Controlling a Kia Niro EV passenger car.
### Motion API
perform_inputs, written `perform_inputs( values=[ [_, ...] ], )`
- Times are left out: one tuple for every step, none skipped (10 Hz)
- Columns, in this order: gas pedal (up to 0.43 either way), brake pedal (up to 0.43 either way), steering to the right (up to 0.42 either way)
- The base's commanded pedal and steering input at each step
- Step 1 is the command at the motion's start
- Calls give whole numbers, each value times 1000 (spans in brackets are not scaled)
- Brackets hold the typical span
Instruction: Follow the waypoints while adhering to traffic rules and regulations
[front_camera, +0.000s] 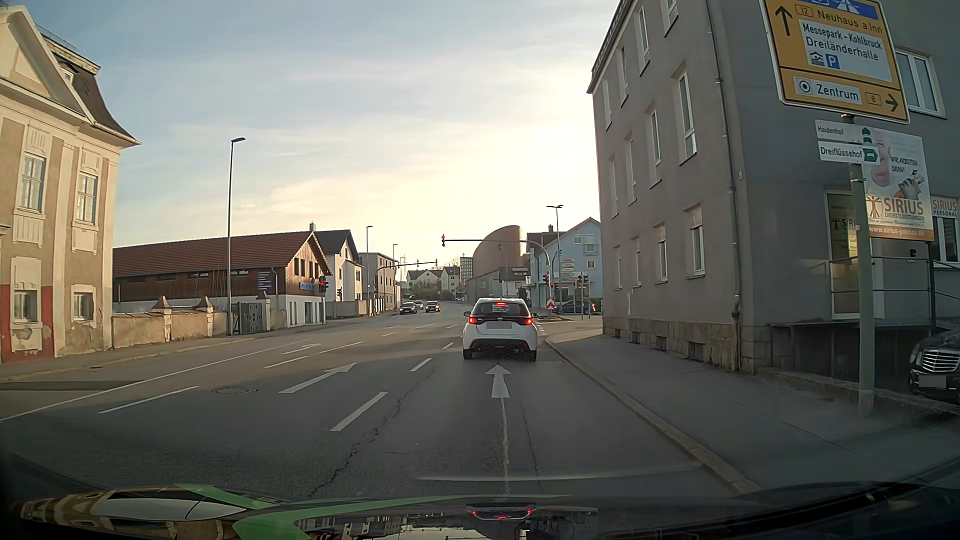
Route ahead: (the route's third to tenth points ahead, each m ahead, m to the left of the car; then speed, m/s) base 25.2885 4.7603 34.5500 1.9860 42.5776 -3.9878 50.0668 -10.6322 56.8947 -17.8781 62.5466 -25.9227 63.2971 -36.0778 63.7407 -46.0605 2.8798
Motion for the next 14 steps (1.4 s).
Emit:
perform_inputs(
  values=[
    [0, 0, 0],
    [0, 0, 1],
    [0, 0, 0],
    [0, 0, 0],
    [0, 0, 0],
    [0, 0, 0],
    [0, 0, 0],
    [0, 0, 0],
    [0, 0, 0],
    [0, 0, 0],
    [0, 0, 0],
    [0, 0, 0],
    [0, 0, 0],
    [0, 0, 0]
  ],
)
